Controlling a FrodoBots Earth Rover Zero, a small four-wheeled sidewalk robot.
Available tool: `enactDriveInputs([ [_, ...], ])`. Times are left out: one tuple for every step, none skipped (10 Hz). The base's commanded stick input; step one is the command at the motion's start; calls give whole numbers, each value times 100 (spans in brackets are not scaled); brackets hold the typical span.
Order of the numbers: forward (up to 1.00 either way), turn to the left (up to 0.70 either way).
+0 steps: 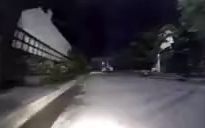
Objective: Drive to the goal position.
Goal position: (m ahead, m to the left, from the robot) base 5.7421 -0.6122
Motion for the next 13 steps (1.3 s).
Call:
enactDriveInputs([
  [70, 0],
  [70, 0],
  [70, 0],
  [70, 0],
  [70, 0],
  [70, 0],
  [70, 0],
  [70, 0],
  [70, 0],
  [70, 0],
  [70, 0],
  [70, 0],
  [70, 0],
])
